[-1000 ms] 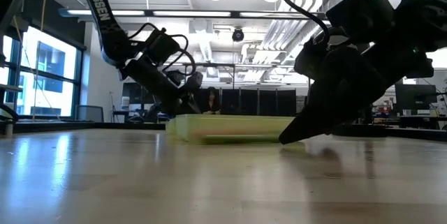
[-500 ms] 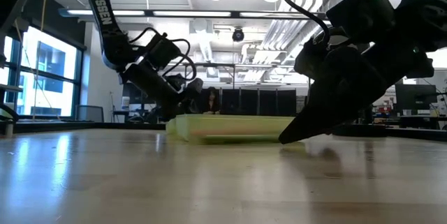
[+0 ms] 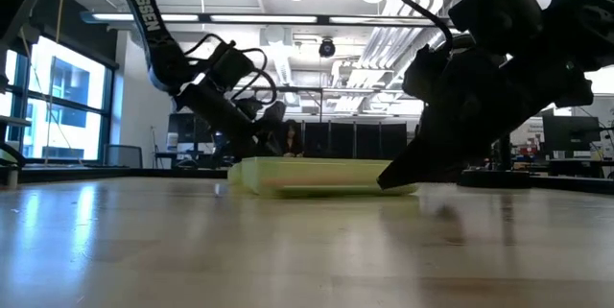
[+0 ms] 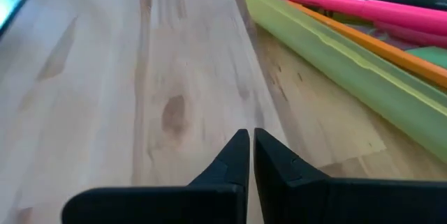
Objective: Pick & place school supplies into a supply box
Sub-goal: Close the yellow supply box
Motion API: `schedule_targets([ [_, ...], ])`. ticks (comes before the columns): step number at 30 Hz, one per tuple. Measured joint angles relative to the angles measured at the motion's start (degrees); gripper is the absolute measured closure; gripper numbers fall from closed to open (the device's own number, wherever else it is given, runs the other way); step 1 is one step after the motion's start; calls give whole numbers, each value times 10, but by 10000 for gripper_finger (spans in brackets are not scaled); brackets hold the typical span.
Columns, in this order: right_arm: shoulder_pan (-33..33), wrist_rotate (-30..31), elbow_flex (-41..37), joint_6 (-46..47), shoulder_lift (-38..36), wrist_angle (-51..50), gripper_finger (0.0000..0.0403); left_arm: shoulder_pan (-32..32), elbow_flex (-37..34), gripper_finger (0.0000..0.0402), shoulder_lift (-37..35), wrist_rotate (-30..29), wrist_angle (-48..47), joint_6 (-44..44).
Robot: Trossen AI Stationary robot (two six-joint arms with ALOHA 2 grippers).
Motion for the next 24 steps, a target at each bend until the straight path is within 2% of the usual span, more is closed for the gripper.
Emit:
schedule_targets([
  [5,0,-8,0,-1,0,8,403,0,54,259,0,-4,-109,27],
  [10,0,-8,0,-1,0,8,403,0,84,259,0,-19,-175,41],
  [24,0,-17,0,-5,0,6,403,-4,85,260,29,-10,-191,38],
])
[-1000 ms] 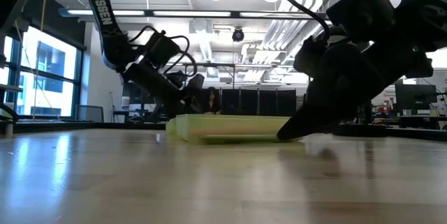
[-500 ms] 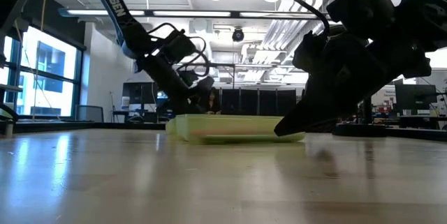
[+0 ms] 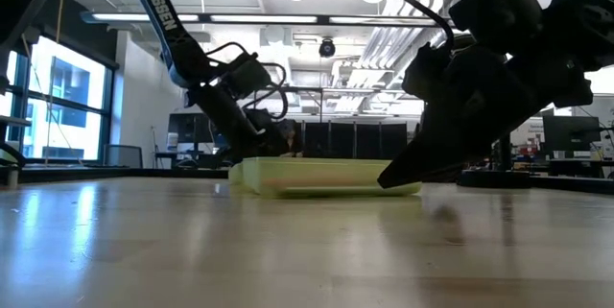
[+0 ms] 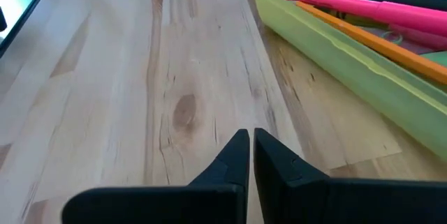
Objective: Pick & place school supplies into a supply box
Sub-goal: Close the yellow supply box
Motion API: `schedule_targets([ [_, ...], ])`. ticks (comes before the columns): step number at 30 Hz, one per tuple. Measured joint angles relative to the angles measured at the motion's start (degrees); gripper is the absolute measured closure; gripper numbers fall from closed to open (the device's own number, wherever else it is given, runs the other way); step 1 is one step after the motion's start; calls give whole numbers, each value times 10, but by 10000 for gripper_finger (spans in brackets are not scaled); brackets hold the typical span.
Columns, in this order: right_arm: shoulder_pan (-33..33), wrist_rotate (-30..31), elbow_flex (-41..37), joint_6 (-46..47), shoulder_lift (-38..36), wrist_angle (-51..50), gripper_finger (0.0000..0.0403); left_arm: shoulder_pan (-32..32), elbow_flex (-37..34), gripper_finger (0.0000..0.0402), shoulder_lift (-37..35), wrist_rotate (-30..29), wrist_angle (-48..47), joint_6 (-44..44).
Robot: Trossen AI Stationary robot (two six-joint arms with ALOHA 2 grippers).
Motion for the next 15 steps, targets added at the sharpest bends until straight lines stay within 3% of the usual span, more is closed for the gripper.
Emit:
schedule_targets([
  [6,0,0,0,0,0,0,403,0,0,270,0,5,0,0],
  [13,0,0,0,0,0,0,403,0,1,380,-1,26,1,1],
  [15,0,0,0,0,0,0,403,0,1,386,-1,29,2,2],
])
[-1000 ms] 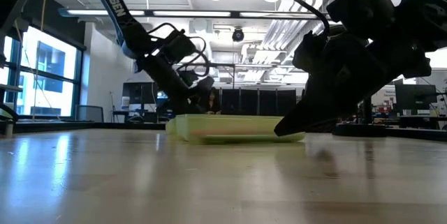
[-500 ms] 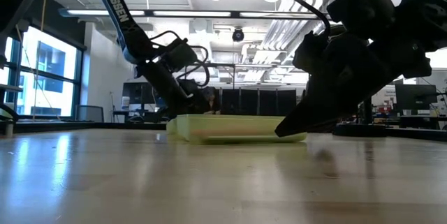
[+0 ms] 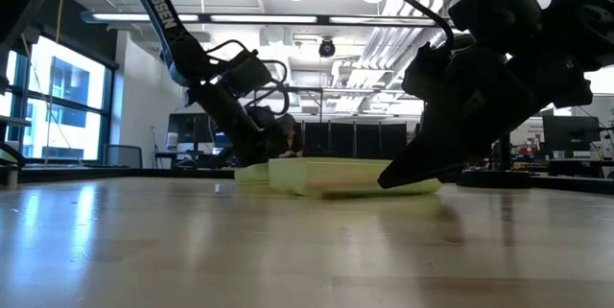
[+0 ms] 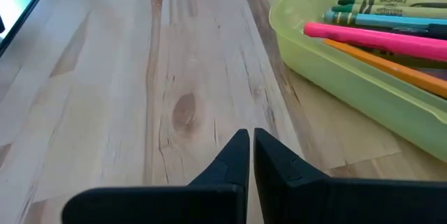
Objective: Pick & place school supplies into a supply box
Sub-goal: Close the yellow supply box
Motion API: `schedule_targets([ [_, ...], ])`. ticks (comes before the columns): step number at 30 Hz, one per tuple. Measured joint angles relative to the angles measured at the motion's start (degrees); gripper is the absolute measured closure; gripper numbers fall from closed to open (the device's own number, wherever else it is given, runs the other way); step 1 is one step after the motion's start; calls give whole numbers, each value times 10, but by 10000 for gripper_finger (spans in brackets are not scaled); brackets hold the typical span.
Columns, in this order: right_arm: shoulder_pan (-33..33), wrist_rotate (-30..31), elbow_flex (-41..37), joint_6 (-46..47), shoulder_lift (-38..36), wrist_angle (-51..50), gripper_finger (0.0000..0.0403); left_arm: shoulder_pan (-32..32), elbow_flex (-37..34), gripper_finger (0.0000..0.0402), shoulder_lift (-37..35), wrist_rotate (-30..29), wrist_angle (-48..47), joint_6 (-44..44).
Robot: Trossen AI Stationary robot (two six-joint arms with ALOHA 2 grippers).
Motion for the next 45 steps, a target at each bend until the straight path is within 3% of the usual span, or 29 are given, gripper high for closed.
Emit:
schedule_targets([
  [4,0,0,0,4,0,-2,403,0,0,372,0,-2,-2,10],
  [8,0,1,0,6,0,-6,403,0,0,390,0,-1,-3,13],
  [16,0,56,1,21,0,-61,403,-1,-2,388,-23,-4,-27,16],
  [21,-9,59,1,19,-1,-62,403,-11,-2,390,-46,-14,-41,28],
  [29,-35,60,0,17,-1,-53,403,-68,0,390,-58,-94,-45,53],
  [40,-35,26,-1,33,0,-49,403,-123,113,390,-58,-188,-190,98],
  [45,-6,0,0,42,-1,-26,403,-129,170,389,-57,-194,-276,109],
])
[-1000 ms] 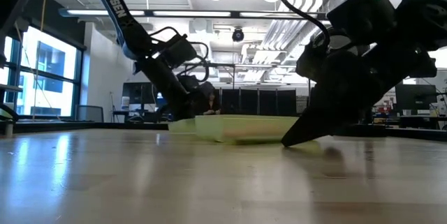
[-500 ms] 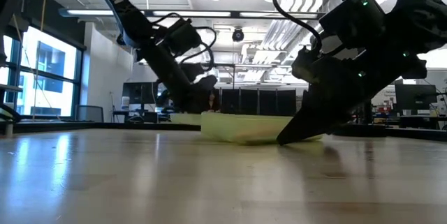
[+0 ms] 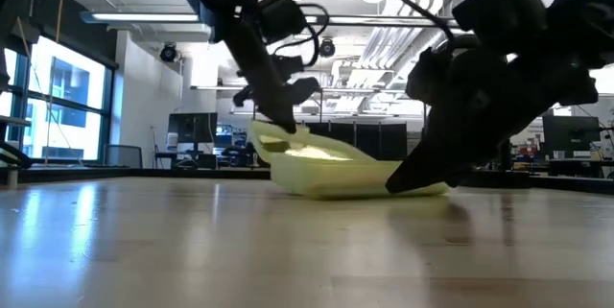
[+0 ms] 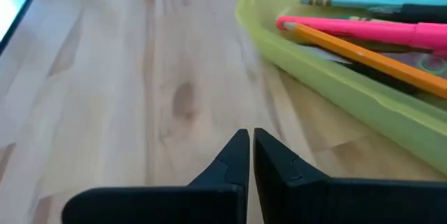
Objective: Pick & place school supplies into a supply box
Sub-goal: Close the yellow supply box
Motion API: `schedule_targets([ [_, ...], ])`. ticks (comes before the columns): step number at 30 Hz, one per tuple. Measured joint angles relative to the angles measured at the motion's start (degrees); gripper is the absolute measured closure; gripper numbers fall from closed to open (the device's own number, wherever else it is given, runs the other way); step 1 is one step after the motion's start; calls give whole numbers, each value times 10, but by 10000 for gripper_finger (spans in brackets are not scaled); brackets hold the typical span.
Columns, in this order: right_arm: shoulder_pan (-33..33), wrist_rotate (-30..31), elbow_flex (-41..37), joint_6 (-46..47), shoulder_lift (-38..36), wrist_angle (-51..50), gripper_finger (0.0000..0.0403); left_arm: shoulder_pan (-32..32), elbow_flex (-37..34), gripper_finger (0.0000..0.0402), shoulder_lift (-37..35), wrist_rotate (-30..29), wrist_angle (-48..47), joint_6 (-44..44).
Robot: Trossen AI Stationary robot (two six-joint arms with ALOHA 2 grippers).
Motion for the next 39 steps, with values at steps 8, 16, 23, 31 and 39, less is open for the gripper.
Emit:
schedule_targets([
  [8,14,27,0,1,1,2,403,-43,27,391,-1,-26,1,26],
  [16,14,52,-1,-7,1,-1,403,-96,27,387,-2,-81,-2,9],
  [23,14,72,-1,-8,1,-3,403,-138,27,386,-4,-135,3,-6],
  [31,14,77,-1,-8,1,-10,403,-176,29,385,-7,-134,27,-20],
  [39,12,84,0,-16,1,-10,403,-227,26,385,-2,-45,93,-4],
])
